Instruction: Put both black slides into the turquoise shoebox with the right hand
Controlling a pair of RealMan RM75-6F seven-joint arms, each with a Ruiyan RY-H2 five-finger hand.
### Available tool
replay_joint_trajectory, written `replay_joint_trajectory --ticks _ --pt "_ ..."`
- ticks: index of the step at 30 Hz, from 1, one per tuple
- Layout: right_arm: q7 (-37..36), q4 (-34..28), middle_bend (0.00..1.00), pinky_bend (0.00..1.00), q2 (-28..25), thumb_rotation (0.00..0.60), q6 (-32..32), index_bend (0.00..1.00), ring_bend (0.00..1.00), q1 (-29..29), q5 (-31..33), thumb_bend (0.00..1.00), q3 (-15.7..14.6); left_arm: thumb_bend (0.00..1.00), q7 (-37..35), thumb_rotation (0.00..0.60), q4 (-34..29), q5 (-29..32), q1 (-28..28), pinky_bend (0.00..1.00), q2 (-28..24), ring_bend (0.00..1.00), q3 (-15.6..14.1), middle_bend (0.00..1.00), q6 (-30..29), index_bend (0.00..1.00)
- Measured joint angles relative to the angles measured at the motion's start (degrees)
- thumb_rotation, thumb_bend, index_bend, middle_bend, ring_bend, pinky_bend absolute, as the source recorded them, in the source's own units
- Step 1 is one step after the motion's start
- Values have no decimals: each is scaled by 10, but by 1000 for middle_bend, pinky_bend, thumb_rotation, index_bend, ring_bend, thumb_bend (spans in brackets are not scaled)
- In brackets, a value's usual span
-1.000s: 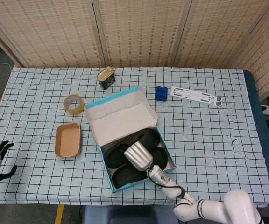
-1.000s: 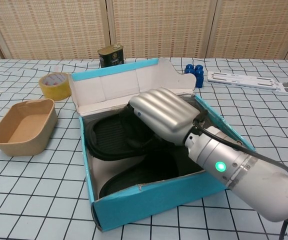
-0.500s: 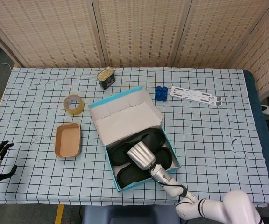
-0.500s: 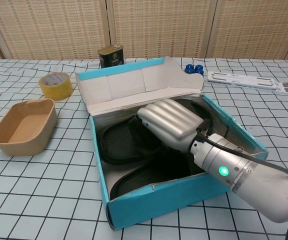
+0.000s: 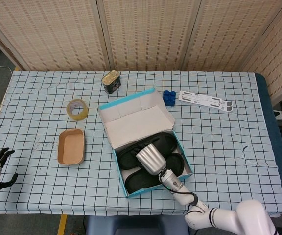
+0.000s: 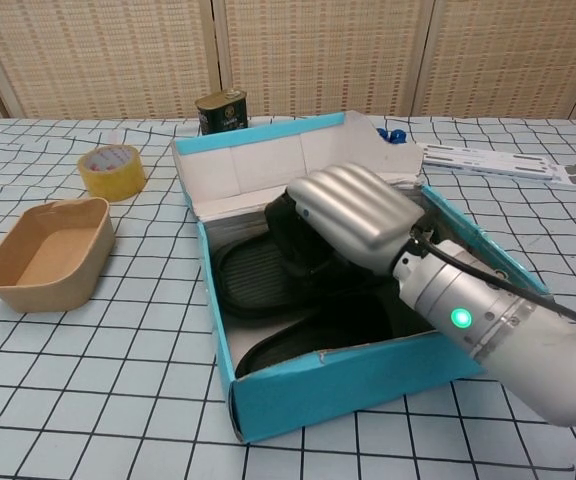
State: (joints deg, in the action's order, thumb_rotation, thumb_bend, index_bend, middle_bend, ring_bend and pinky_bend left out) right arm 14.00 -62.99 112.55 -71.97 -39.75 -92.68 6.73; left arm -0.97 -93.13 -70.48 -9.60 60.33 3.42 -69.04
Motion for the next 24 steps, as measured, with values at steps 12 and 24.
replay_joint_trajectory --ticks 12,24 --pt "76 -189 443 376 -133 600 -36 445 271 44 7 408 6 360 -2 600 0 -2 1 318 0 89 0 42 -4 134" --pt "63 -238 297 137 -332 600 -196 262 132 227 62 286 -33 360 -12 600 9 -44 7 317 8 89 -1 46 -39 134"
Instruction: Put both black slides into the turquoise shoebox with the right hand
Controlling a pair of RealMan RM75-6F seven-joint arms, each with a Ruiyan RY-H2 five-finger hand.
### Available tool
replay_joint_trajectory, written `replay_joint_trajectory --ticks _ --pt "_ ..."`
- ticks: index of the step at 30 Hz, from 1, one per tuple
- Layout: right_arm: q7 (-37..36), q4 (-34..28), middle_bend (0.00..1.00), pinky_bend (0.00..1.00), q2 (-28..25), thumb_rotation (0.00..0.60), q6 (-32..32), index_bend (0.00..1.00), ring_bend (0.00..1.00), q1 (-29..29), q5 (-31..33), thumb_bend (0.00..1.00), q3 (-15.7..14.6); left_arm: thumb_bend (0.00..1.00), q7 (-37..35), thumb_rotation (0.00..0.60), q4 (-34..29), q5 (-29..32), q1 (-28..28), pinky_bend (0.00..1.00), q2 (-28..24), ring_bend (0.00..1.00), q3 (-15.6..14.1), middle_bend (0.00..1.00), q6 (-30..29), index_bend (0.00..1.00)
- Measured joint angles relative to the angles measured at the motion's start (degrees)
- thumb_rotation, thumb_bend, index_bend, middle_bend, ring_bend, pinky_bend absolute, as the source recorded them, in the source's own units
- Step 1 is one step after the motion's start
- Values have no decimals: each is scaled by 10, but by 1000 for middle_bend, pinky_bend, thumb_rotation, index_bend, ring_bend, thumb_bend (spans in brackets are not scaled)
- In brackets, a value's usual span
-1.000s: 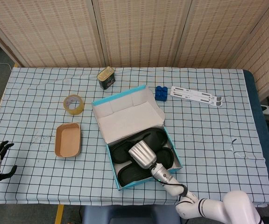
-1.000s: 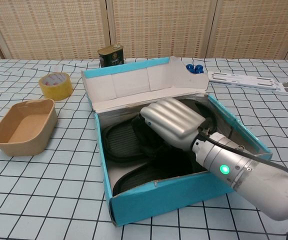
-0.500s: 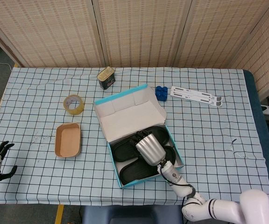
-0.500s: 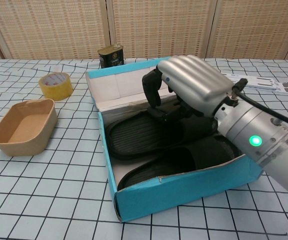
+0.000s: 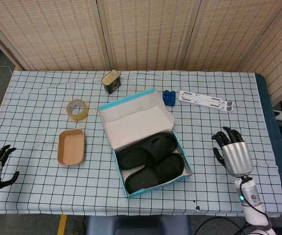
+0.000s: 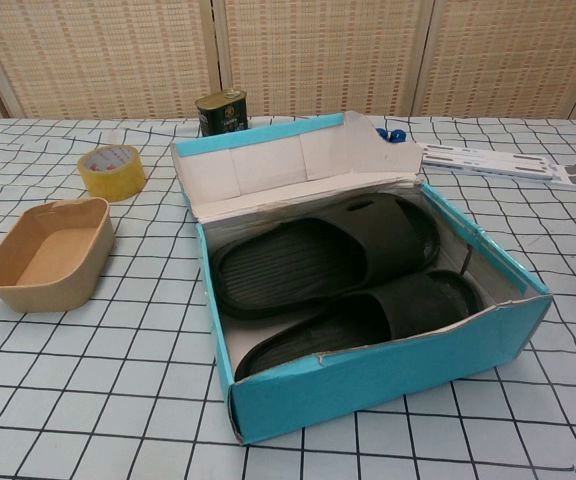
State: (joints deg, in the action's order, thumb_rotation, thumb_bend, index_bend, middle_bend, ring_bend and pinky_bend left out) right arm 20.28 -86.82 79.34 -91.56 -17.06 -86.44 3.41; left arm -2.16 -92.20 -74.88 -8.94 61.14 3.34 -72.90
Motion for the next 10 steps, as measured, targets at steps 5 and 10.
replay_joint_trajectory --ticks 5,10 --pt "-66 50 247 67 -17 600 7 213 88 29 69 244 10 361 -1 600 1 -8 3 318 2 89 -2 45 -7 134" --pt "-59 97 228 43 -10 600 -8 200 68 50 69 215 18 360 3 600 2 -3 1 318 3 89 0 46 -4 134"
